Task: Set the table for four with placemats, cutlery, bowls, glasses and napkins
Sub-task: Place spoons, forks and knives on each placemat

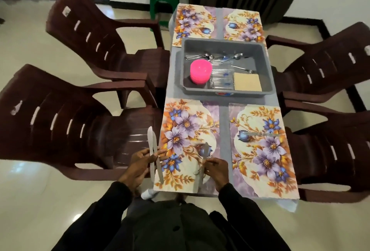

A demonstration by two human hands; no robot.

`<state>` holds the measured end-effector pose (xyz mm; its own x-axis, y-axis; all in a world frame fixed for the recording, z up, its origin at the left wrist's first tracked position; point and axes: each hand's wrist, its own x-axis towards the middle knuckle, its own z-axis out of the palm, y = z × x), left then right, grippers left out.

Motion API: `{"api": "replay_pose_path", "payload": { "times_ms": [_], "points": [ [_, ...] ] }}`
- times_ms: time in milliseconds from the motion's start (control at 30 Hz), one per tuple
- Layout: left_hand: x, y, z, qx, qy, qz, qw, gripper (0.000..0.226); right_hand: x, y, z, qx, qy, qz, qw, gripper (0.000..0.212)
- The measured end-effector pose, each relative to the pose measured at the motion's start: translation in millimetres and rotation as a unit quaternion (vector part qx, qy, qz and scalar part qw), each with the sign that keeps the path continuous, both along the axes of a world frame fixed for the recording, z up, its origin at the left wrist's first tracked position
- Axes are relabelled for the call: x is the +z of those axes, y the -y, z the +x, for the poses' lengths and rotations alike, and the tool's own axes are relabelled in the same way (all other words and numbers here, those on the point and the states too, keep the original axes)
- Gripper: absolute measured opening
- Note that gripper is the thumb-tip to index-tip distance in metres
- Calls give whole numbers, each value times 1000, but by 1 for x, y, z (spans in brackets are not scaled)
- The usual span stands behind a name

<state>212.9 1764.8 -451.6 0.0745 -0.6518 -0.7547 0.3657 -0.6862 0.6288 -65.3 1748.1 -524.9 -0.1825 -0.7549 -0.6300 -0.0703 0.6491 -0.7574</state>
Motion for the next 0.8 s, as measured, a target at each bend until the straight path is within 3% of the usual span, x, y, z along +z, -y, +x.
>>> {"api": "replay_pose_path", "payload": {
  "times_ms": [167, 233, 333, 467, 600, 800],
  "points": [
    [-9, 20, 14, -38, -29, 10, 999, 26, -10, -15, 5, -47, -52, 7, 998, 6],
    [-7, 24, 23, -58, -40, 13, 997, 25, -16, -18, 12, -40, -132, 8, 990, 10],
    [-2, 33, 45, -95, -44, 10, 994, 20, -28, -20, 28, -19, -305, 26, 952, 20],
    [-5, 48, 80, -142, -50, -1, 989, 20, -37, -27, 59, -11, -395, 22, 918, 20],
    [-11, 59, 113, -177, -46, -2, 983, 27, -53, -30, 82, 1, -425, 37, 904, 20],
    [-15, 65, 158, -204, -58, -10, 977, 31, -49, -27, 102, -119, -410, 81, 901, 24]
  ]
}}
